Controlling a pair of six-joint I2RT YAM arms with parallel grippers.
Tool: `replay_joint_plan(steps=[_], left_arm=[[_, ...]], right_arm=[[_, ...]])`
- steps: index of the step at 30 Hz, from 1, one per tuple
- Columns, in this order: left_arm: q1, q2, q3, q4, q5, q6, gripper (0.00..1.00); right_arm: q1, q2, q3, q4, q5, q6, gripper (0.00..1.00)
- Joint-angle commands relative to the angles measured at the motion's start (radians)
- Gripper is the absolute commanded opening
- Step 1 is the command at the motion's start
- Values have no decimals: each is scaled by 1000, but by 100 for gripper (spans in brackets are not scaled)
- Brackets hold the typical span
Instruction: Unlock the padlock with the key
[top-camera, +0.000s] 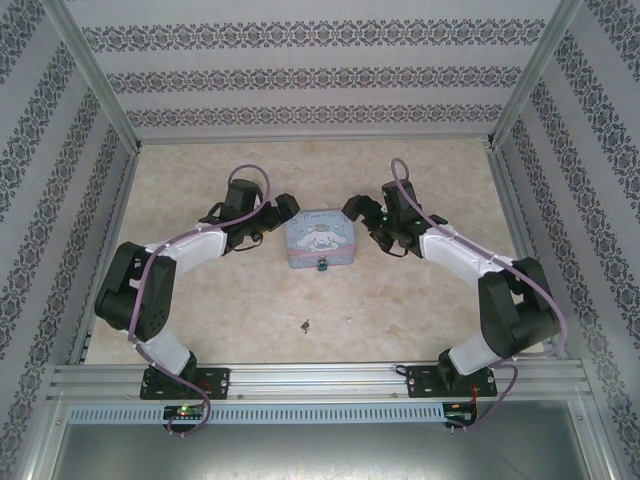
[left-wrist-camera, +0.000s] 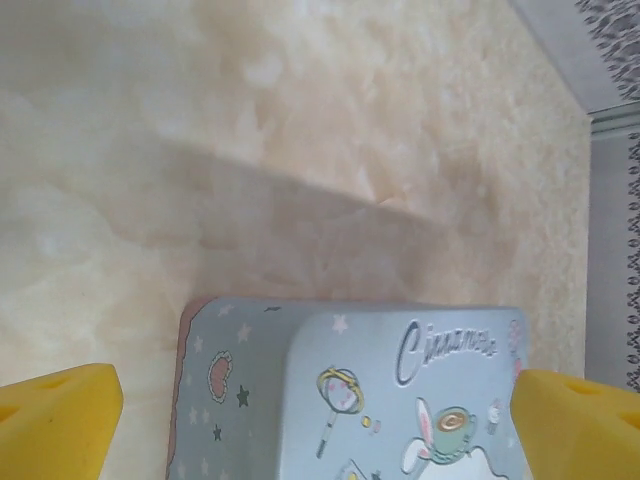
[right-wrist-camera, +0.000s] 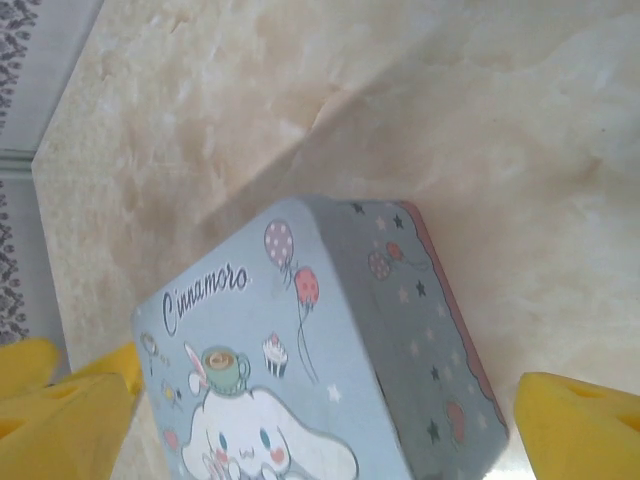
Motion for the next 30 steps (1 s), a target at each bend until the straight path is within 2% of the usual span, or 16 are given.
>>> replay_joint_plan(steps=[1, 7, 9, 16, 20, 25, 30], left_arm=[[5, -104, -15, -45, -41, 81, 99], [5, -261, -59, -152, -132, 97, 99], [6, -309, -71, -185, -154, 77, 99], [7, -412, -49, -345, -220, 58, 99], [6, -474, -80, -334, -240, 61, 100], [6, -546, -125, -308, -299, 50, 100], [6, -584, -180, -252, -339, 34, 100]], right_arm=[[20, -69, -29, -65, 33, -112, 97], [72, -183, -65, -146, 103, -229, 94], [99, -206, -66, -181, 145, -264, 98], [153, -256, -81, -238, 265, -339, 98], [119, -261, -87, -261, 208, -326, 98], [84, -252, -138, -195, 120, -298, 98], [128, -228, -122, -236, 179, -333, 98]])
